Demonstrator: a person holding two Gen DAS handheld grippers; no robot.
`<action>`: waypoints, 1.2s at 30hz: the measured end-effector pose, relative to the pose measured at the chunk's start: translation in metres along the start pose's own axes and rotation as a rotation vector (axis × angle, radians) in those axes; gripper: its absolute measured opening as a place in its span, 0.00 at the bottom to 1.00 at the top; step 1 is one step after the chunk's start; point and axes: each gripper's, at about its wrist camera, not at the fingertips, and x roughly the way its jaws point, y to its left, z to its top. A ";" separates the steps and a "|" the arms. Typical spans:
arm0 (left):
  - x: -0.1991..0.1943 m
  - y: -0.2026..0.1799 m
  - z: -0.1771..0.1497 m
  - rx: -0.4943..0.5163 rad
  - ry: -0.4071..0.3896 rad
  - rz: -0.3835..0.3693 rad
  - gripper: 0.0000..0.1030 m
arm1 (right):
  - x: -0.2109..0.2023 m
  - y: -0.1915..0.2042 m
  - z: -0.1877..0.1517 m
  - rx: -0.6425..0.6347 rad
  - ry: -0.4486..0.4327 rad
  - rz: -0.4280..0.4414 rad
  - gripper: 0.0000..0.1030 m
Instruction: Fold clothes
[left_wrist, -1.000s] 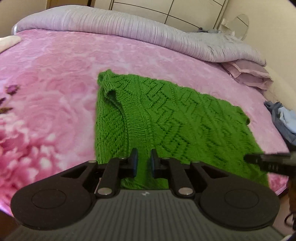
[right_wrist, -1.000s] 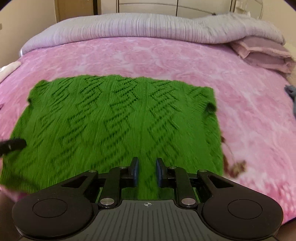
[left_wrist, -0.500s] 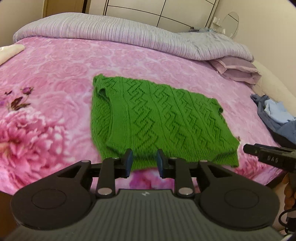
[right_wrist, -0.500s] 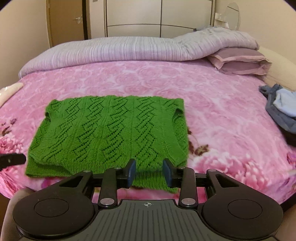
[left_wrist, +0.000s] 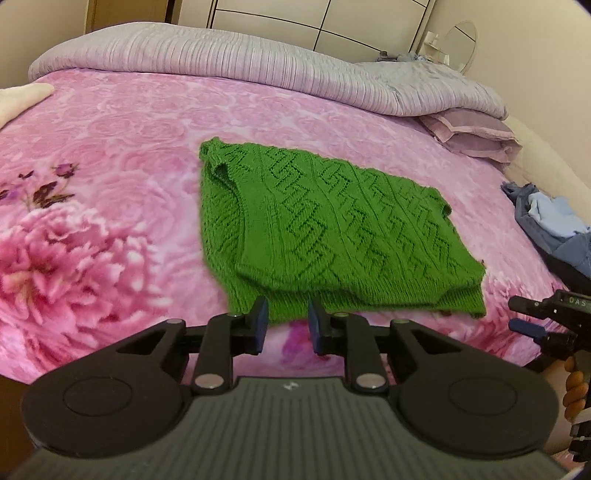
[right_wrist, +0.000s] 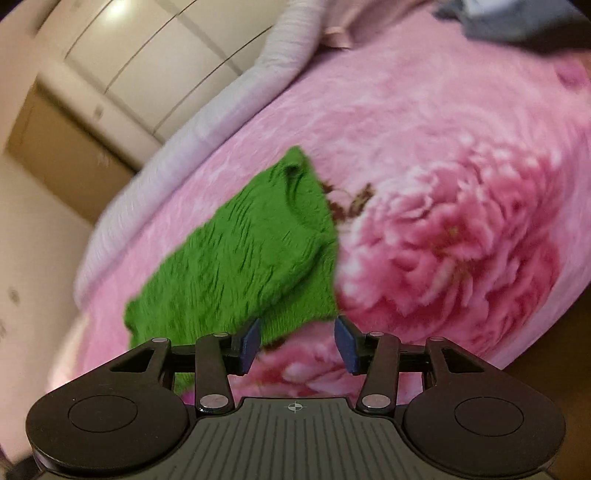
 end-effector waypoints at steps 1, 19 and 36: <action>0.004 0.001 0.003 -0.004 -0.003 -0.007 0.17 | 0.003 -0.003 0.004 0.014 -0.002 0.002 0.48; 0.076 0.026 0.026 -0.079 0.051 -0.046 0.13 | 0.067 -0.044 0.038 0.255 0.029 0.082 0.47; 0.084 0.061 0.022 -0.308 0.066 -0.135 0.11 | 0.095 -0.026 0.040 0.178 0.073 0.052 0.19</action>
